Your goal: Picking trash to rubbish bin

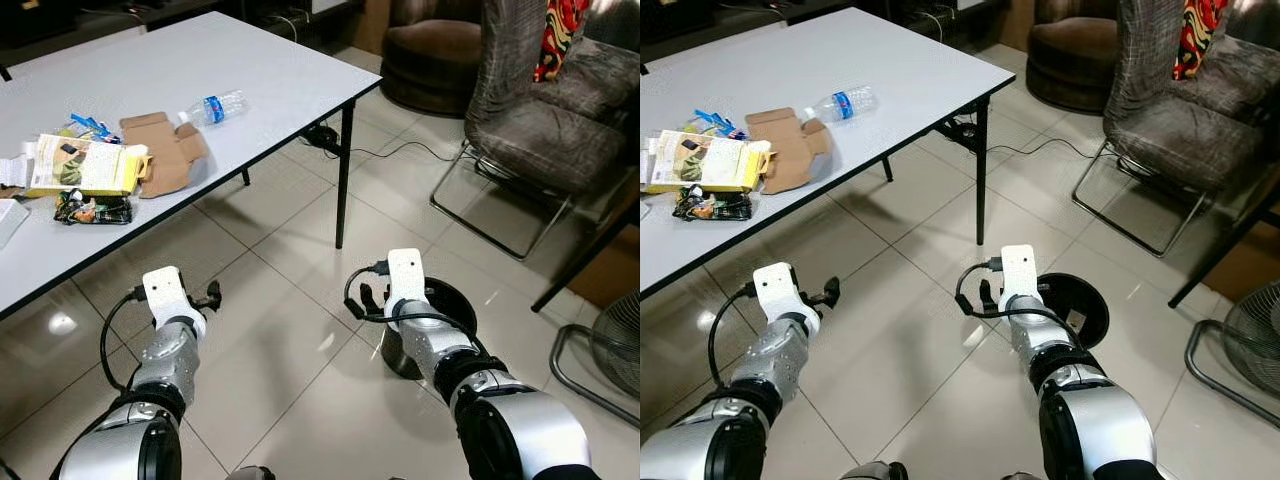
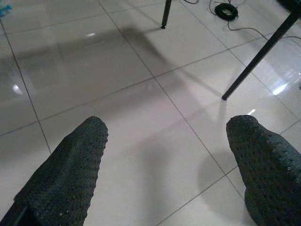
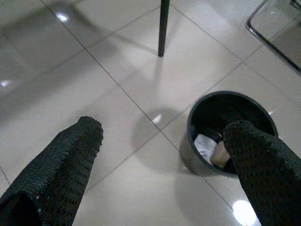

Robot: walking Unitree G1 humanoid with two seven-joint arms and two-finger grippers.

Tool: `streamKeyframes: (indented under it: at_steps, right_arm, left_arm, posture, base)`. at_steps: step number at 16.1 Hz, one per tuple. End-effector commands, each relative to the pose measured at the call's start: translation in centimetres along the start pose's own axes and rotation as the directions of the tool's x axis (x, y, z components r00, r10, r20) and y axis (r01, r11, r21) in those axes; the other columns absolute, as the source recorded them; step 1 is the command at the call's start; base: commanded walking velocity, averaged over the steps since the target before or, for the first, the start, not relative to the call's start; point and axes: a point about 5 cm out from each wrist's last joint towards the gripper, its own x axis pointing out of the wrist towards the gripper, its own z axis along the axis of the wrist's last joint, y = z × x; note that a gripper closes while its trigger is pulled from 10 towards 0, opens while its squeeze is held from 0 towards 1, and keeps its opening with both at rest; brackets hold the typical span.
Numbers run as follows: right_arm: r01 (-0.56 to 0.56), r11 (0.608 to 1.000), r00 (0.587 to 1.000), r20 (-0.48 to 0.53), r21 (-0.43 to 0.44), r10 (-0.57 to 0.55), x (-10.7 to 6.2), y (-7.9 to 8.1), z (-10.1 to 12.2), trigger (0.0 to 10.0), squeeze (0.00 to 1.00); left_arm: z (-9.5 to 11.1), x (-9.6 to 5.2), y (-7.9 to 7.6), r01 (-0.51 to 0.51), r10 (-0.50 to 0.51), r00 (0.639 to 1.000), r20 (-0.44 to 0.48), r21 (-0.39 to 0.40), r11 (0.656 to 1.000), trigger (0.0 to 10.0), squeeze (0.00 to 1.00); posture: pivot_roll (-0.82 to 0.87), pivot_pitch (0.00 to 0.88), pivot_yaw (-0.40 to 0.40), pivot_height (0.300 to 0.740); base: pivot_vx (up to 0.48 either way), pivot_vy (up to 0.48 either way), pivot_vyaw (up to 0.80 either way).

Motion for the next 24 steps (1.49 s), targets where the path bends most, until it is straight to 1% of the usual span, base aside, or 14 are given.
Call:
streamKeyframes:
  at_steps: [1,3,7,8,10,11,12,13,14,17,19,20,21,24]
  right_arm:
    - [-0.045,0.997,0.997,-0.054,0.062,0.049,0.0,0.4,-0.7,10.0,0.0]
    - [-0.104,0.982,0.993,-0.044,0.16,0.113,-0.1,0.6,-0.8,10.0,0.0]
    - [-0.121,0.983,0.988,-0.076,0.139,0.133,-0.2,0.6,-1.7,10.0,0.0]
    - [-0.132,0.975,0.986,-0.082,0.179,0.148,-0.2,0.8,-1.9,10.0,0.0]
    - [-0.144,0.977,0.987,-0.045,0.159,0.153,-0.2,1.4,-1.6,10.0,0.0]
    - [-0.123,0.991,0.991,-0.035,0.055,0.125,-0.2,1.3,-1.6,10.0,0.0]
    - [-0.123,0.989,0.992,-0.025,0.084,0.126,-0.2,1.2,-1.8,10.0,0.0]
    - [-0.147,0.971,0.988,-0.015,0.19,0.153,-0.3,1.2,-2.0,10.0,0.0]
    - [-0.135,0.972,0.989,-0.032,0.193,0.143,-0.3,1.1,-2.4,10.0,0.0]
    - [-0.122,0.99,0.99,-0.061,0.077,0.127,-0.4,1.2,-3.0,10.0,0.0]
    - [-0.116,0.984,0.989,-0.072,0.138,0.127,-0.5,1.4,-3.3,10.0,0.0]
    - [-0.111,0.987,0.991,-0.061,0.116,0.119,-0.4,1.3,-3.1,10.0,0.0]
    - [-0.132,0.991,0.99,-0.056,0.015,0.132,-0.5,1.5,-3.2,10.0,0.0]
    - [-0.15,0.978,0.985,-0.058,0.148,0.16,-0.5,1.2,-3.5,10.0,0.0]
  left_arm:
    - [-0.3,0.0,0.0,-0.002,0.002,1.0,-0.015,0.014,1.0,10.0,0.0]
    - [-0.7,-0.2,-0.1,0.0,0.001,1.0,-0.023,0.024,1.0,10.0,0.0]
    - [-1.4,-0.4,-0.2,-0.002,0.004,0.999,-0.042,0.032,0.999,10.0,0.0]
    - [-1.5,-0.4,-0.2,0.0,0.002,0.999,-0.045,0.037,0.999,10.0,0.0]
    - [-1.2,-0.3,-0.6,0.013,-0.011,0.999,-0.039,0.054,0.998,10.0,0.0]
    - [-0.3,-0.2,-0.7,-0.003,0.002,0.999,0.034,0.051,0.999,10.0,0.0]
    - [0.1,-0.2,-0.8,-0.017,0.014,0.998,0.067,0.045,0.999,10.0,0.0]
    - [-0.1,-0.2,-1.0,-0.009,0.006,0.998,0.06,0.054,0.998,10.0,0.0]
    - [-0.7,-0.3,-1.1,0.002,-0.005,0.999,0.036,0.067,0.998,10.0,0.0]
    - [-1.2,-0.4,-1.2,0.005,-0.006,1.0,0.013,0.077,0.997,10.0,0.0]
    - [-1.5,-0.5,-1.4,0.009,-0.01,1.0,0.007,0.08,0.997,10.0,0.0]
    - [-1.5,-0.5,-1.4,0.01,-0.011,1.0,0.006,0.08,0.997,10.0,0.0]
    - [-1.6,-0.5,-1.5,0.013,-0.013,1.0,0.002,0.082,0.997,10.0,0.0]
    - [-1.4,-0.4,-1.8,0.021,-0.021,1.0,-0.001,0.09,0.996,10.0,0.0]
  posture:
    - [-0.03,0.042,0.017,0.74]
    - [-0.03,0.044,0.016,0.74]
    - [-0.03,0.03,0.016,0.74]
    - [-0.03,0.013,0.015,0.74]
    - [-0.02,0.0,0.014,0.74]
    - [-0.02,0.0,0.017,0.74]
    - [-0.01,0.0,0.022,0.74]
    - [0.0,0.0,0.021,0.74]
    - [0.0,0.0,0.022,0.74]
    - [-0.01,0.0,0.025,0.74]
    - [-0.01,0.0,0.024,0.74]
    - [-0.01,0.0,0.024,0.74]
    - [-0.02,0.0,0.024,0.74]
    - [-0.02,0.0,0.028,0.74]
  base:
    - [0.0,0.0,0.0]
    - [0.0,0.0,0.0]
    - [0.0,0.0,0.0]
    - [0.0,0.0,0.0]
    - [0.0,0.0,0.0]
    - [0.0,0.0,0.0]
    - [0.0,0.0,0.0]
    - [0.0,0.0,0.0]
    - [0.0,0.0,0.0]
    - [0.0,0.0,0.0]
    - [0.0,0.0,0.0]
    - [0.0,0.0,0.0]
    - [0.0,0.0,0.0]
    - [0.0,0.0,0.0]
